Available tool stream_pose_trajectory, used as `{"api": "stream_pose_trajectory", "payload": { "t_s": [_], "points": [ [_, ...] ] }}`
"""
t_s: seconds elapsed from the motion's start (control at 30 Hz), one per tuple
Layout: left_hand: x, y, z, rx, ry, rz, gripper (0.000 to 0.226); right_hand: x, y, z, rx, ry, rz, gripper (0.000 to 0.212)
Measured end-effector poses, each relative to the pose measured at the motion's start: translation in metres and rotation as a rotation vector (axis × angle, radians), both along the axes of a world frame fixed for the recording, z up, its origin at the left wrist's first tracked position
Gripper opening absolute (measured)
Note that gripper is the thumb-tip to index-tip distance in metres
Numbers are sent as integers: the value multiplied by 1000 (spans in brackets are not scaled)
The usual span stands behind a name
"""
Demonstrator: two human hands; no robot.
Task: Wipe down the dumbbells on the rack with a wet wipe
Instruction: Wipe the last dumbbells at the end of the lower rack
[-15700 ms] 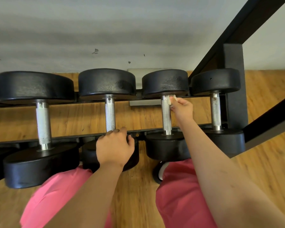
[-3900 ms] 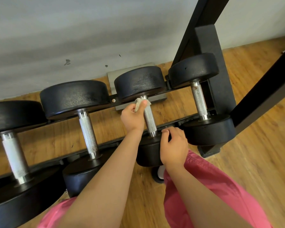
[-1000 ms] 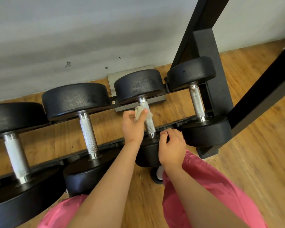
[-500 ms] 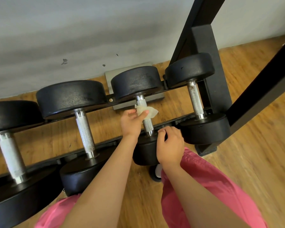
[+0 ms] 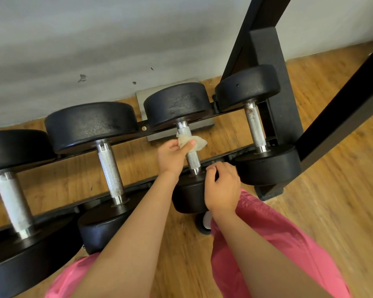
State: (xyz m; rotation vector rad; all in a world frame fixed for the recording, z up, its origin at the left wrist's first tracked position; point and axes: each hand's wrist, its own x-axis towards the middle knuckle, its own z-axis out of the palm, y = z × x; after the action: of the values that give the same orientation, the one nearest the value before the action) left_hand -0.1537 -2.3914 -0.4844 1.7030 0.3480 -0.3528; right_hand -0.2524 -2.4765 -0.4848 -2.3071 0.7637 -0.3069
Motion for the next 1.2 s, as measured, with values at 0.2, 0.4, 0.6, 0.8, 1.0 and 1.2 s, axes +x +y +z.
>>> {"api": "stream_pose_trajectory", "payload": {
  "t_s": [0.2, 0.4, 0.6, 0.8, 1.0, 1.2],
  "points": [
    [-2, 6, 2, 127, -130, 46, 10, 1, 0, 0, 5, -3, -9, 46],
    [-4, 7, 1, 109, -157, 44, 11, 1, 0, 0, -6, 10, -7, 46],
    [-4, 16, 5, 175, -54, -123, 12, 0, -1, 1, -11, 17, -2, 46],
    [-1, 19, 6, 215, -44, -185, 14, 0, -1, 0, -18, 20, 5, 45],
    [-8, 22, 3, 218, -76, -235, 19, 0, 0, 0, -18, 14, 5, 43],
    [-8, 26, 1, 282, 12, -371, 31, 1, 1, 2, -5, 17, -1, 46]
  ]
}}
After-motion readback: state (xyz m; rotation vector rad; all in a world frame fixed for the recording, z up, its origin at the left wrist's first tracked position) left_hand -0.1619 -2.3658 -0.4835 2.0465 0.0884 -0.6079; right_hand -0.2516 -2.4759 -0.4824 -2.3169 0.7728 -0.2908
